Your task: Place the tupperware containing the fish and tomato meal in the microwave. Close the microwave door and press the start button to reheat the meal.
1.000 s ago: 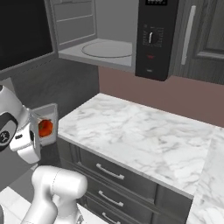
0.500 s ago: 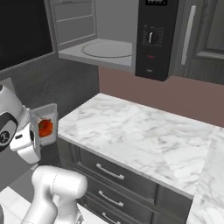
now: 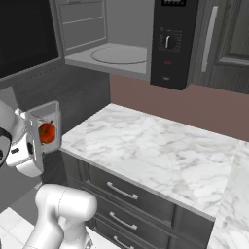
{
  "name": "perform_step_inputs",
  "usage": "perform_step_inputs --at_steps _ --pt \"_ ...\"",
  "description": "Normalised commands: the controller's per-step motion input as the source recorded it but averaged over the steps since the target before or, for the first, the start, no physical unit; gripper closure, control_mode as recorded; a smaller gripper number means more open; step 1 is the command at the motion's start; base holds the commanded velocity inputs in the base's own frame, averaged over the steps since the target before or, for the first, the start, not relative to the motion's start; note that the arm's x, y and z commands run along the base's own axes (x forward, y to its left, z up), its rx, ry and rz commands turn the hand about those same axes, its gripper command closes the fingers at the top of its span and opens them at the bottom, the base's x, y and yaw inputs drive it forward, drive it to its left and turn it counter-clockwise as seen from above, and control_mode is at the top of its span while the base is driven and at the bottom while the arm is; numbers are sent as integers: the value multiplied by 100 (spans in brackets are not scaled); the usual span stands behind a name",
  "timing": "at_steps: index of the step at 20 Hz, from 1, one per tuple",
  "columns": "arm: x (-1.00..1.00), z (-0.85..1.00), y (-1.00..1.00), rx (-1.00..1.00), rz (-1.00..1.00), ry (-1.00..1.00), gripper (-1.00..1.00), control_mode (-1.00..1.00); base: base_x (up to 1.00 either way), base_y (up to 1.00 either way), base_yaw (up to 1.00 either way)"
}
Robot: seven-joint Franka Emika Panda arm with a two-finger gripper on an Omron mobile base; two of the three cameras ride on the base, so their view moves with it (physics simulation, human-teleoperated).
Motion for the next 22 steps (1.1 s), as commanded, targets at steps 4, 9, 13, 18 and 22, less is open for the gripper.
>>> perform_step_inputs --at_steps 4,9,13,18,22 --pt "0 47 -16 0 0 -17 100 -100 0 0 0" --pt "0 71 -14 0 0 -5 100 -100 0 0 0" --pt "9 67 -12 0 0 0 100 -100 0 0 0" --pt "26 51 -9 0 -1 3 100 -100 0 0 0" --pt "53 6 0 0 -1 12 100 -100 0 0 0"
